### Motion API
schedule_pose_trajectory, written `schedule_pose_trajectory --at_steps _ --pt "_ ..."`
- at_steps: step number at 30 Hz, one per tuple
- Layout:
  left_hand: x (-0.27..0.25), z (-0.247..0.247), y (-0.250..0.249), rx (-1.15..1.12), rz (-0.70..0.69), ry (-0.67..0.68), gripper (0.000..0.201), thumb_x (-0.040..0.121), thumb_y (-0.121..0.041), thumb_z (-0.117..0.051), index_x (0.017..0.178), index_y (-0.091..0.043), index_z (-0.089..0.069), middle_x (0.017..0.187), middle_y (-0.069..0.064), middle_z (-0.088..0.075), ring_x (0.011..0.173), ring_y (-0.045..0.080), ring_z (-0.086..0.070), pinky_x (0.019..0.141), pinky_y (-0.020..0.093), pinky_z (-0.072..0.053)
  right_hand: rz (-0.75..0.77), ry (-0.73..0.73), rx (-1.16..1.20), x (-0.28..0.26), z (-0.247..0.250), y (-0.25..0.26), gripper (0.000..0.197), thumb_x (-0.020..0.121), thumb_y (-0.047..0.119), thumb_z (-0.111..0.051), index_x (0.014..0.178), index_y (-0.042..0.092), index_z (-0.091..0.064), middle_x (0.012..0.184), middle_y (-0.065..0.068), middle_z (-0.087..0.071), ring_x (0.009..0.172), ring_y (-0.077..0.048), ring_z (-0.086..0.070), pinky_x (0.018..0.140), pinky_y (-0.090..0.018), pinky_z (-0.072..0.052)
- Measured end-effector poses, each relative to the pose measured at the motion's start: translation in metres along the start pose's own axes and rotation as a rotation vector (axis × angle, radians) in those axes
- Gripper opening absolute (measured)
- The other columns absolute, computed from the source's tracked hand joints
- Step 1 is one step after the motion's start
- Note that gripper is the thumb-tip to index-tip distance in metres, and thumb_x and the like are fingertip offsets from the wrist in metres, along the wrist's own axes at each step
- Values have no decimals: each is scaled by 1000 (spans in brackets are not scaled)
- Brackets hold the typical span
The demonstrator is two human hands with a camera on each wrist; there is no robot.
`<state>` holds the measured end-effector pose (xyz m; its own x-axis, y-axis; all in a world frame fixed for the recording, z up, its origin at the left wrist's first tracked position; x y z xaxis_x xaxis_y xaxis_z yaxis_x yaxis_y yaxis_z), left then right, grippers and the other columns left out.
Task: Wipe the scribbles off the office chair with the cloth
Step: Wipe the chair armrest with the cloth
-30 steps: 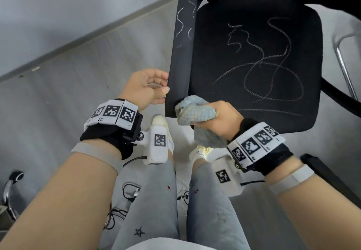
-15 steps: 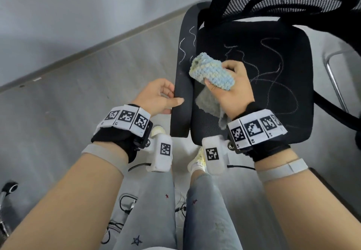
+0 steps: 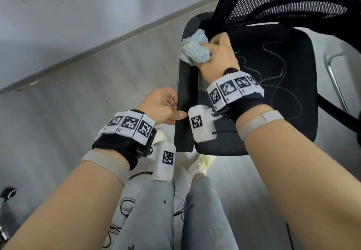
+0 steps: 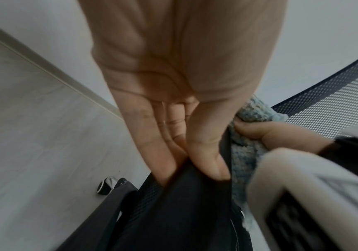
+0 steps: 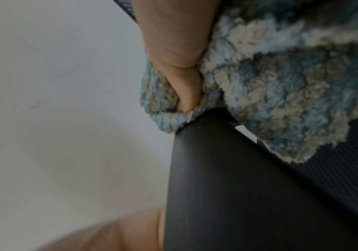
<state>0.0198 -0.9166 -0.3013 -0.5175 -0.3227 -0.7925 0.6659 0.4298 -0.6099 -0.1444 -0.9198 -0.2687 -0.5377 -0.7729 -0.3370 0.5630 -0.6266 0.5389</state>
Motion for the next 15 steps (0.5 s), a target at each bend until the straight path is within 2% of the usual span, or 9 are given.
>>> schedule_pose_trajectory --at_steps 2,4,6,8,11,13,15 --pt "2 1 -1 1 2 -5 34 72 12 -66 70 -15 -46 68 2 -47 59 15 -51 51 24 -55 -29 69 40 -24 -7 -9 15 84 20 -58 96 12 -60 101 3 -45 79 -20 -50 75 -36 -48" --pt "4 1 -2 22 9 17 35 71 10 -69 76 -17 -47 73 3 -50 64 16 -53 54 25 -55 9 156 39 -62 -13 -14 19 81 23 -58 97 14 -59 95 7 -47 78 -17 -49 72 -36 -47" --pt "5 -2 -2 42 39 77 36 72 9 -68 83 -19 -49 81 4 -54 72 17 -57 63 27 -56 92 218 -44 -86 -17 -9 16 81 22 -59 95 19 -65 110 1 -45 79 -16 -45 67 -31 -40" --pt "1 -7 1 32 57 125 35 75 10 -65 94 -15 -52 82 0 -54 69 13 -57 65 27 -55 90 205 -86 -74 -11 -5 13 83 23 -56 92 23 -65 117 -1 -42 79 -17 -45 67 -30 -35" --pt "-2 -10 3 48 33 118 34 76 11 -64 104 -5 -50 79 -3 -50 64 13 -56 62 28 -56 -36 96 -7 -24 -1 0 9 85 25 -53 82 24 -61 119 -3 -42 83 -26 -53 70 -33 -40" --pt "-3 -8 3 70 26 109 32 76 9 -65 103 -1 -50 78 -2 -51 66 16 -56 70 36 -55 -134 32 69 5 1 0 11 86 27 -54 87 19 -63 120 -7 -42 84 -31 -56 77 -41 -49" --pt "-3 -6 3 68 37 108 31 76 7 -65 103 0 -51 82 0 -53 72 20 -57 79 45 -54 -113 52 62 12 -2 3 17 86 29 -56 93 14 -62 118 -8 -40 81 -29 -56 80 -44 -51"
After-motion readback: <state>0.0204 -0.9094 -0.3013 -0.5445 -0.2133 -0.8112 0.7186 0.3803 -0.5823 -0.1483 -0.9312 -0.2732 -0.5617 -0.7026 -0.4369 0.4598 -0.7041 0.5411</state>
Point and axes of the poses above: each hand's wrist, its own x-axis towards the middle knuckle, its own z-axis out of the back of the hand, y = z × x, the point moved 7 cm from there along x, towards the middle knuckle
